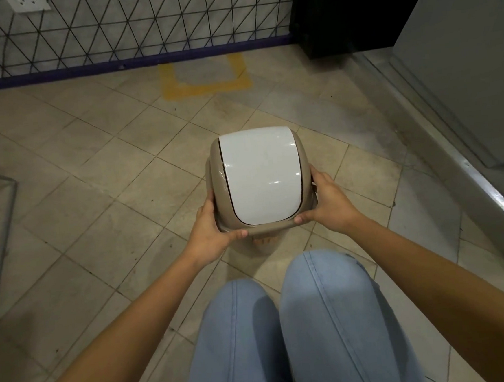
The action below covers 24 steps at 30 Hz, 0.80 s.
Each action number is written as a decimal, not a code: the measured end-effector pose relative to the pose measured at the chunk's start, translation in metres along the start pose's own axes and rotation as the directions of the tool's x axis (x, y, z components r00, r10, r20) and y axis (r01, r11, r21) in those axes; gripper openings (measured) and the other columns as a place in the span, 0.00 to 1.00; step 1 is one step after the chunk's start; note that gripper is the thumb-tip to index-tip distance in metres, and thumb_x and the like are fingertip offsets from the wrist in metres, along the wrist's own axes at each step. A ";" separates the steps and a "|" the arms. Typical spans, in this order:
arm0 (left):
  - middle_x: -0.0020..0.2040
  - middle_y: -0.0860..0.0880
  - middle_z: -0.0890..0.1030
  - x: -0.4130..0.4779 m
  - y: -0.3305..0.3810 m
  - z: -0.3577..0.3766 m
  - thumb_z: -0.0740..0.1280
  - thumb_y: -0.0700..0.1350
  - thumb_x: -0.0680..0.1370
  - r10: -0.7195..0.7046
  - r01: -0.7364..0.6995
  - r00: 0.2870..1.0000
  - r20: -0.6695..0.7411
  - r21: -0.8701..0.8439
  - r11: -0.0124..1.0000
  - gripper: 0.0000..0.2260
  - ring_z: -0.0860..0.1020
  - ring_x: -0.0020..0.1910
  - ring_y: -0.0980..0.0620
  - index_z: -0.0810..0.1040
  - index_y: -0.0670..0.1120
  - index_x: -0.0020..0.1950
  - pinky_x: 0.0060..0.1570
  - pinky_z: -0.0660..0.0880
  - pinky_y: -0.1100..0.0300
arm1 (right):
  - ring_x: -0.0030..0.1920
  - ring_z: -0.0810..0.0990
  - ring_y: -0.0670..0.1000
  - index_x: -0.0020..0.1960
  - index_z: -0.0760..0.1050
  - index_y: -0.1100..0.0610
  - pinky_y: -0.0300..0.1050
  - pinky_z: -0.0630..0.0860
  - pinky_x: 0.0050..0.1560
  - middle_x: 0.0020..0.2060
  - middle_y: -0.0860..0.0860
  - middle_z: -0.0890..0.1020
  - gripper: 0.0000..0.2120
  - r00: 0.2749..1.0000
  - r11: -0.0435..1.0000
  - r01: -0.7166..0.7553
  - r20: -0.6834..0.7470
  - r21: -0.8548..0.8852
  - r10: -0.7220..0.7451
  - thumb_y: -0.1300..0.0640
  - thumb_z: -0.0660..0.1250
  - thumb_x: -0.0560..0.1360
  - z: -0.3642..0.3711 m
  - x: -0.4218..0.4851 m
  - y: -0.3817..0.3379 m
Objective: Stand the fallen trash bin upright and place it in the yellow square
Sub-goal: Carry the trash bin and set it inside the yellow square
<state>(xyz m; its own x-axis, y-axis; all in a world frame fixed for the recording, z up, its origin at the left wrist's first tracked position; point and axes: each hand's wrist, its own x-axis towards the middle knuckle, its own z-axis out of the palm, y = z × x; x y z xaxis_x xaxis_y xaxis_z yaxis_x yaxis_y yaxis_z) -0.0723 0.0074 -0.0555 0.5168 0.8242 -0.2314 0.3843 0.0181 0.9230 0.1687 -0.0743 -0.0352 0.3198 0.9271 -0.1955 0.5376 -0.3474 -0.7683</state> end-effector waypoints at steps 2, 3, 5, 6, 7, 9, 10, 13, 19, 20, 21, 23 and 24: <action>0.72 0.50 0.66 0.003 0.001 0.001 0.78 0.39 0.64 0.002 -0.003 1.000 -0.001 -0.023 1.000 0.50 0.65 0.70 0.52 0.50 0.51 0.77 0.70 0.65 0.49 | 0.67 0.67 0.53 0.75 0.52 0.49 0.43 0.65 0.65 0.67 0.53 0.67 0.57 1.000 1.000 -0.010 -0.007 0.002 0.010 0.62 0.81 0.55 0.000 0.004 -0.001; 0.71 0.53 0.66 0.004 0.000 0.001 0.77 0.38 0.65 0.002 -0.001 1.000 0.004 -0.045 0.999 0.49 0.65 0.70 0.53 0.50 0.51 0.77 0.70 0.65 0.51 | 0.67 0.68 0.54 0.76 0.52 0.49 0.46 0.66 0.66 0.66 0.53 0.67 0.58 1.000 1.000 -0.012 -0.011 -0.002 0.012 0.62 0.81 0.55 0.000 0.006 -0.002; 0.69 0.60 0.66 0.008 0.000 0.004 0.75 0.36 0.67 -0.010 0.011 1.000 0.012 -0.083 0.997 0.49 0.65 0.69 0.58 0.47 0.52 0.77 0.68 0.66 0.58 | 0.67 0.68 0.55 0.76 0.52 0.49 0.51 0.67 0.68 0.65 0.53 0.68 0.58 1.000 1.000 -0.017 -0.020 -0.008 0.017 0.61 0.82 0.55 0.000 0.011 -0.003; 0.67 0.62 0.66 0.009 0.000 0.004 0.74 0.35 0.68 -0.017 0.018 1.000 0.008 -0.092 0.996 0.48 0.65 0.69 0.59 0.47 0.53 0.78 0.66 0.67 0.64 | 0.67 0.68 0.56 0.76 0.52 0.48 0.53 0.67 0.69 0.64 0.53 0.68 0.58 1.000 1.000 -0.020 -0.024 -0.009 0.020 0.61 0.82 0.54 0.000 0.012 -0.004; 0.66 0.64 0.66 0.011 0.000 0.005 0.73 0.35 0.68 -0.024 0.024 1.000 0.001 -0.102 0.994 0.48 0.65 0.68 0.60 0.46 0.53 0.78 0.62 0.67 0.69 | 0.67 0.68 0.56 0.76 0.52 0.48 0.54 0.66 0.69 0.64 0.53 0.68 0.59 0.999 1.000 -0.022 -0.027 -0.008 0.022 0.60 0.82 0.54 0.000 0.013 -0.004; 0.65 0.65 0.66 0.016 0.001 0.004 0.72 0.33 0.69 -0.037 0.035 0.999 -0.010 -0.127 0.991 0.48 0.65 0.68 0.60 0.46 0.54 0.77 0.58 0.68 0.73 | 0.68 0.67 0.56 0.76 0.51 0.48 0.54 0.66 0.69 0.64 0.54 0.67 0.59 0.999 1.000 -0.019 -0.032 -0.003 0.019 0.59 0.82 0.54 0.001 0.016 -0.004; 0.66 0.64 0.66 0.019 0.001 0.002 0.72 0.33 0.69 -0.040 0.038 0.999 -0.011 -0.131 0.991 0.47 0.65 0.68 0.60 0.46 0.54 0.77 0.59 0.68 0.71 | 0.68 0.67 0.56 0.76 0.51 0.48 0.53 0.65 0.70 0.65 0.54 0.67 0.59 0.999 1.000 -0.013 -0.039 -0.001 0.013 0.59 0.82 0.54 0.003 0.018 -0.005; 0.70 0.57 0.65 0.027 0.004 -0.001 0.71 0.33 0.70 -0.043 0.038 0.998 -0.040 -0.131 0.991 0.45 0.65 0.69 0.57 0.47 0.54 0.77 0.67 0.67 0.57 | 0.68 0.67 0.55 0.76 0.52 0.49 0.52 0.65 0.70 0.65 0.54 0.68 0.56 0.997 1.000 0.004 -0.072 -0.002 -0.005 0.60 0.81 0.56 0.006 0.027 -0.008; 0.73 0.53 0.65 0.044 0.013 0.002 0.70 0.32 0.71 -0.053 0.036 0.994 -0.091 -0.179 0.983 0.44 0.66 0.68 0.57 0.48 0.52 0.78 0.69 0.66 0.54 | 0.67 0.67 0.53 0.76 0.52 0.50 0.48 0.66 0.68 0.65 0.54 0.68 0.55 0.998 1.000 0.007 -0.059 -0.006 -0.008 0.62 0.80 0.58 0.000 0.053 -0.015; 0.73 0.53 0.65 0.047 0.015 0.003 0.70 0.31 0.71 -0.051 0.032 0.994 -0.099 -0.185 0.982 0.44 0.66 0.68 0.57 0.48 0.52 0.78 0.68 0.67 0.56 | 0.67 0.67 0.53 0.76 0.52 0.51 0.48 0.66 0.68 0.65 0.54 0.68 0.55 0.998 1.000 0.013 -0.055 -0.006 -0.013 0.62 0.80 0.58 -0.001 0.057 -0.016; 0.72 0.53 0.65 0.051 0.016 0.003 0.69 0.31 0.71 -0.050 0.029 0.993 -0.107 -0.186 0.982 0.44 0.66 0.67 0.57 0.48 0.51 0.78 0.66 0.68 0.61 | 0.66 0.67 0.53 0.76 0.52 0.51 0.47 0.66 0.67 0.64 0.54 0.68 0.54 0.999 1.000 0.017 -0.050 -0.007 -0.017 0.63 0.80 0.58 -0.002 0.061 -0.017; 0.71 0.54 0.66 0.058 0.019 0.005 0.69 0.30 0.71 -0.045 0.022 0.991 -0.124 -0.181 0.983 0.44 0.67 0.66 0.59 0.48 0.51 0.78 0.57 0.70 0.72 | 0.66 0.67 0.53 0.76 0.52 0.52 0.46 0.66 0.67 0.65 0.54 0.69 0.54 0.999 1.000 0.017 -0.046 -0.012 -0.018 0.63 0.80 0.59 -0.004 0.067 -0.017; 0.70 0.55 0.66 0.061 0.019 0.005 0.69 0.29 0.71 -0.047 0.023 0.990 -0.132 -0.178 0.984 0.44 0.67 0.65 0.59 0.48 0.50 0.78 0.53 0.70 0.76 | 0.66 0.67 0.53 0.76 0.52 0.53 0.47 0.66 0.67 0.65 0.54 0.69 0.54 0.999 1.000 0.015 -0.049 -0.015 -0.015 0.63 0.80 0.59 -0.004 0.070 -0.017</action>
<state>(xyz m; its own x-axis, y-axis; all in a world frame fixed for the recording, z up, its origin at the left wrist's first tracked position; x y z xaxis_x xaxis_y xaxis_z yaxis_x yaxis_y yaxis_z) -0.0295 0.0554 -0.0535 0.3923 0.8902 -0.2316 0.2532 0.1376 0.9576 0.1853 -0.0039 -0.0330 0.3493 0.9243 -0.1534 0.5537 -0.3358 -0.7620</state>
